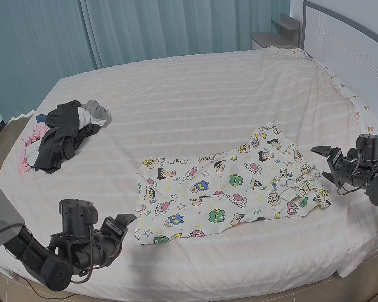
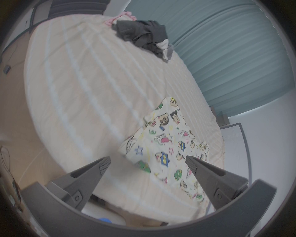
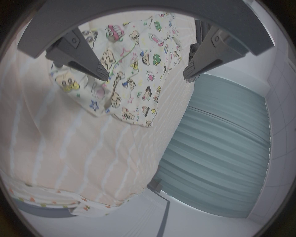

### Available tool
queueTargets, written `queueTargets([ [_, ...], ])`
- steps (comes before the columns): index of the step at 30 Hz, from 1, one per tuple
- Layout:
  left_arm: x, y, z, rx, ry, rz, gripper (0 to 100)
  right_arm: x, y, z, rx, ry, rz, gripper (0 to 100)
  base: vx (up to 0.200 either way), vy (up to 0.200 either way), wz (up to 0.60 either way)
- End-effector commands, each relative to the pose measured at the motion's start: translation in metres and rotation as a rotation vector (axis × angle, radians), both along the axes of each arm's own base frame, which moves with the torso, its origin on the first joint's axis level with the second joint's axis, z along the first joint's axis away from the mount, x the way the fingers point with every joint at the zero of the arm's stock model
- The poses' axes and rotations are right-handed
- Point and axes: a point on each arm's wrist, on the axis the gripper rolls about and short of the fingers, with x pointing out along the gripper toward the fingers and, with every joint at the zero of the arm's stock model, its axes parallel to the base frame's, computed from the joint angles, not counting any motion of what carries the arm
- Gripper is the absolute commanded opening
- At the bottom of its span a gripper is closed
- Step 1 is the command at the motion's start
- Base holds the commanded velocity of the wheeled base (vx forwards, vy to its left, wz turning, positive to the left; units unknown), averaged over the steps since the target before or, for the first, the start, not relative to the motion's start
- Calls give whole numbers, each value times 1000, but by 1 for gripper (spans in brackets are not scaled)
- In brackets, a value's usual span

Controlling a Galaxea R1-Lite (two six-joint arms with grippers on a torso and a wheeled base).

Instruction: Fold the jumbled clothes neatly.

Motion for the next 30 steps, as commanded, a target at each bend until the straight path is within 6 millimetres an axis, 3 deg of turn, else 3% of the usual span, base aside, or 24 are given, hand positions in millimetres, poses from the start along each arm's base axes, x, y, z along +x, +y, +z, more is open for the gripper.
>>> queueTargets([
  [1, -39, 11, 4, -114, 7, -24, 100, -12, 21, -13, 61, 77, 20, 100, 0, 0, 0],
  [4, -42, 12, 2, -125, -12, -35, 100, -11, 25, -17, 64, 78, 31, 100, 0, 0, 0],
  [6, -45, 13, -1, -135, -36, -39, 100, -14, 42, -24, 70, 104, 73, 100, 0, 0, 0],
  [9, -48, 14, -1, -138, -48, -40, 100, -16, 50, -29, 64, 123, 85, 100, 0, 0, 0],
  [13, -48, 14, -3, -139, -46, -41, 100, -12, 61, -48, 37, 165, 73, 100, 0, 0, 0],
  [15, -48, 14, -3, -139, -46, -41, 100, -12, 61, -48, 37, 165, 73, 100, 0, 0, 0],
  [16, -48, 14, -3, -139, -46, -42, 100, -5, 60, -60, 13, 148, 31, 100, 0, 0, 0],
  [19, -48, 14, -3, -139, -46, -42, 100, -2, 51, -67, -10, 130, -5, 100, 0, 0, 0],
  [30, -48, 14, -3, -138, -46, -43, 100, -1, 26, -76, -33, 149, -66, 100, 0, 0, 0],
])
